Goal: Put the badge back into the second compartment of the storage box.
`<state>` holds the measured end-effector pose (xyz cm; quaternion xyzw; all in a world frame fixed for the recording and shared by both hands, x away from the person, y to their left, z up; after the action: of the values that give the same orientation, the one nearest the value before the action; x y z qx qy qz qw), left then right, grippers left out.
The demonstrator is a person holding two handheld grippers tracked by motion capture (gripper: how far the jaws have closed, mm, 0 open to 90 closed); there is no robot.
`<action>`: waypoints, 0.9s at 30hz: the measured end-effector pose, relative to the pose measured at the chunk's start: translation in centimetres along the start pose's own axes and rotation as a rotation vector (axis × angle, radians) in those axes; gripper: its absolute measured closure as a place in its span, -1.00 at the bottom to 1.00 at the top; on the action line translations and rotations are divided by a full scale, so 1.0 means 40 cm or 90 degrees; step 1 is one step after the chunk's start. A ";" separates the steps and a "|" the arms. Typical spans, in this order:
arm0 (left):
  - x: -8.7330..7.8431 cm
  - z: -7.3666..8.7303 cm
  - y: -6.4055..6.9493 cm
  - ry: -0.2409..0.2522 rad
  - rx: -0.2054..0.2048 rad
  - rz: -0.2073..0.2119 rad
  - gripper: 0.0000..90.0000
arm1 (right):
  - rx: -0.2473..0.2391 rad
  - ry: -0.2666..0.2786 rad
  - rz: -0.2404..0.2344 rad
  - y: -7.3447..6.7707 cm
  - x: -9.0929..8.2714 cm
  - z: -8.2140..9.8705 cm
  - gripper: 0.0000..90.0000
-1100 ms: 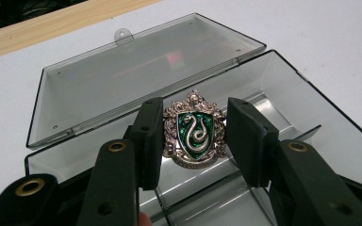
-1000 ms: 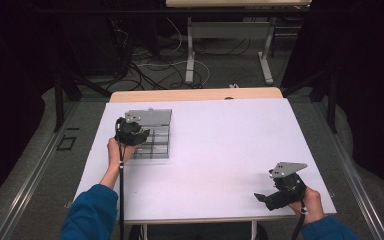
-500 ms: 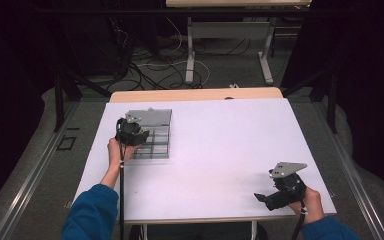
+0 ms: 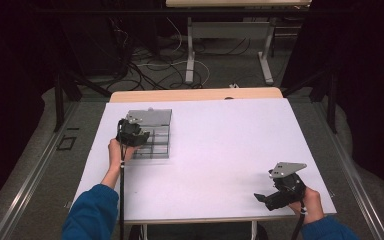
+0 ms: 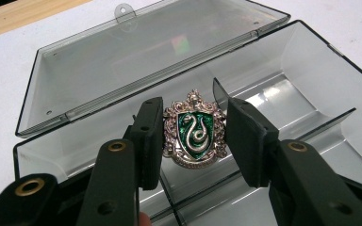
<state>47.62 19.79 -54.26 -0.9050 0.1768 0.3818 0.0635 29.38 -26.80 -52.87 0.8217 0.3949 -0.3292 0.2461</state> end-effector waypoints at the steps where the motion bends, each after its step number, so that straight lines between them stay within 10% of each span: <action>1: 0.001 0.000 0.000 0.000 0.000 0.000 0.30 | -0.002 0.007 0.003 0.000 0.001 0.000 -0.91; 27: 0.013 0.005 0.002 -0.017 0.014 0.002 0.30 | -0.007 0.001 -0.007 0.003 0.000 0.002 -0.91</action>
<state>47.80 19.64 -54.76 -0.8986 0.1816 0.3922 0.0749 29.45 -26.90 -52.90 0.8186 0.4012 -0.3275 0.2484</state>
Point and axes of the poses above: each handheld gripper's, and its own axes: x roughly forward along the jaws, z roughly out of its underside, y roughly to its right, the point moved 2 cm from there along x, roughly forward along the jaws, and after that the axes turned 8 degrees about -x, right-handed, at the moved point
